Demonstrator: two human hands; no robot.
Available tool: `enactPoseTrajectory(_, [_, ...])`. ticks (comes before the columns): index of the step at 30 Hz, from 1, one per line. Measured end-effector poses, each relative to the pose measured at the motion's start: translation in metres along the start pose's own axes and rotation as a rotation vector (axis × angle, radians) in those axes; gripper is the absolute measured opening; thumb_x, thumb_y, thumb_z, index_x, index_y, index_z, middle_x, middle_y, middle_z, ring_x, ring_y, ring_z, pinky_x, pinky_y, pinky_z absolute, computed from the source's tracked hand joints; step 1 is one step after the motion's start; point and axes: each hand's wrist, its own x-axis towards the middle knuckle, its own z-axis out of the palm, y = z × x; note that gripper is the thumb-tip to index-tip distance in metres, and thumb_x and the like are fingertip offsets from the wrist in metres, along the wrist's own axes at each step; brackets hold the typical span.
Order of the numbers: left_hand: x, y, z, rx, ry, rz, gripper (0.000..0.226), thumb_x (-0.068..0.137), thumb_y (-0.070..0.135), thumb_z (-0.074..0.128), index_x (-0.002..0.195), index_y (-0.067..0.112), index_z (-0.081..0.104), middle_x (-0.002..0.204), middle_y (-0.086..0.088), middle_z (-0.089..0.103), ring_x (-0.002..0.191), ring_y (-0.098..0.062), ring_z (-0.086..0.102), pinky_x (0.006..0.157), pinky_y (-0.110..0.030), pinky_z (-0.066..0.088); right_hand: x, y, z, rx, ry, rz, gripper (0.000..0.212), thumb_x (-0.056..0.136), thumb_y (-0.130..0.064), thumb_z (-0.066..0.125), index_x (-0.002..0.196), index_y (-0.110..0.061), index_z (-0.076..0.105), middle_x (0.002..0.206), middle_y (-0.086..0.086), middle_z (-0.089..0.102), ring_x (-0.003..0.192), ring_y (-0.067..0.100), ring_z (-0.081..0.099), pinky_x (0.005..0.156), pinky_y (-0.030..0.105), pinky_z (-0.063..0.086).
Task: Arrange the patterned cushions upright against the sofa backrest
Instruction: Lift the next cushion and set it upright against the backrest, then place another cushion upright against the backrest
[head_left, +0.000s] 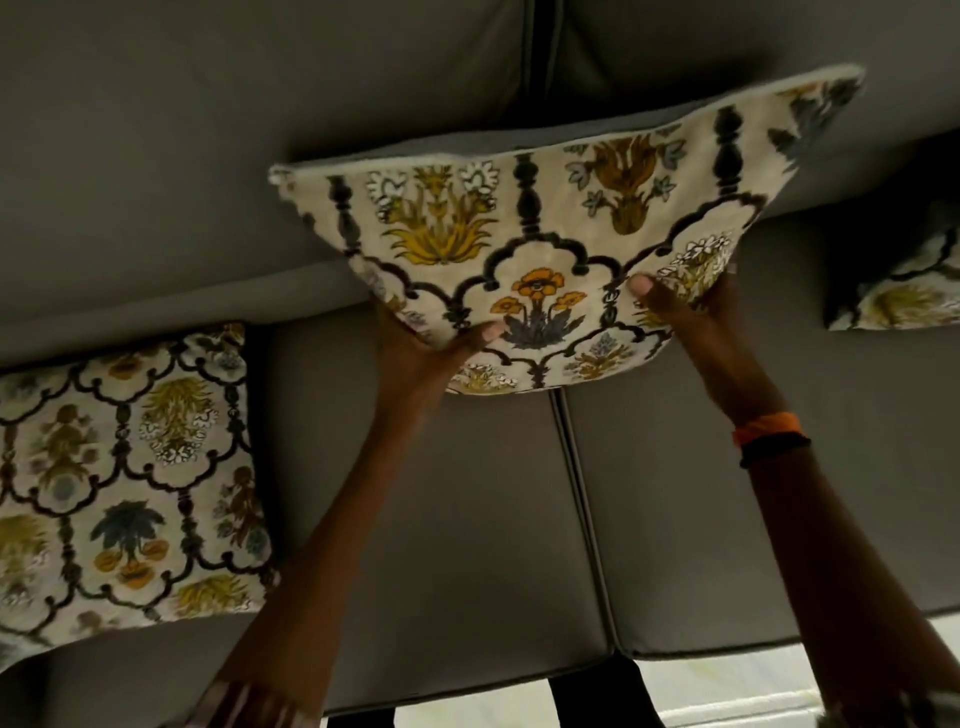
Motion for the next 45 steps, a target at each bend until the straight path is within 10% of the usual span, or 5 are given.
enactPoseTrajectory(12, [-0.063, -0.057, -0.121, 0.257, 0.045, -0.099, 0.117, 0.074, 0.055, 0.082, 0.161, 0.029, 0.009, 0.165, 0.009, 0.016, 0.147, -0.002, 0.014, 0.119, -0.028, 0.021, -0.114, 0.105, 0.162, -0.079, 0.576, 0.34, 0.085, 0.097, -0.031, 0.076, 0.164, -0.012, 0.027, 0.163, 0.009, 0.038, 0.151, 0.027, 0.04, 0.125, 0.046, 0.04])
enactPoseTrajectory(19, [-0.084, -0.175, -0.396, 0.745, 0.319, -0.178, 0.09, 0.083, 0.059, 0.063, 0.153, 0.014, 0.029, 0.155, -0.03, 0.034, 0.142, -0.051, 0.034, 0.115, -0.066, 0.033, -0.17, 0.132, 0.409, -0.148, -0.157, 0.434, 0.055, 0.098, -0.008, 0.074, 0.146, -0.007, 0.048, 0.107, 0.004, 0.061, 0.091, 0.004, 0.063, 0.067, 0.002, 0.048])
enactPoseTrajectory(26, [-0.047, -0.212, -0.508, 0.145, 0.048, -0.512, 0.141, 0.044, 0.055, 0.098, 0.159, 0.024, 0.022, 0.16, -0.004, 0.039, 0.146, -0.022, 0.039, 0.12, -0.045, 0.036, -0.165, 0.104, 0.501, 0.032, -0.278, 0.378, 0.086, 0.078, -0.034, 0.095, 0.153, -0.031, 0.053, 0.149, -0.003, 0.066, 0.139, 0.02, 0.063, 0.118, 0.054, 0.049])
enactPoseTrajectory(37, [-0.041, -0.188, -0.526, -0.056, 0.3, -0.115, 0.142, 0.051, 0.056, 0.096, 0.159, 0.027, 0.009, 0.166, 0.001, 0.02, 0.152, -0.014, 0.029, 0.121, -0.042, 0.038, -0.168, 0.029, 0.502, -0.17, -0.056, 0.127, 0.137, 0.046, -0.058, 0.101, 0.162, -0.028, 0.033, 0.16, -0.006, 0.051, 0.146, 0.015, 0.052, 0.121, 0.046, 0.045])
enactPoseTrajectory(45, [-0.001, -0.221, -0.537, 0.015, 0.142, -0.033, 0.133, 0.058, 0.064, 0.088, 0.158, 0.026, 0.009, 0.166, -0.008, 0.016, 0.152, -0.013, 0.023, 0.12, -0.012, 0.028, -0.111, 0.065, 0.517, -0.228, -0.239, 0.022, 0.11, 0.065, 0.008, 0.095, 0.157, 0.001, 0.035, 0.143, -0.004, 0.057, 0.122, -0.024, 0.056, 0.111, 0.02, 0.053])
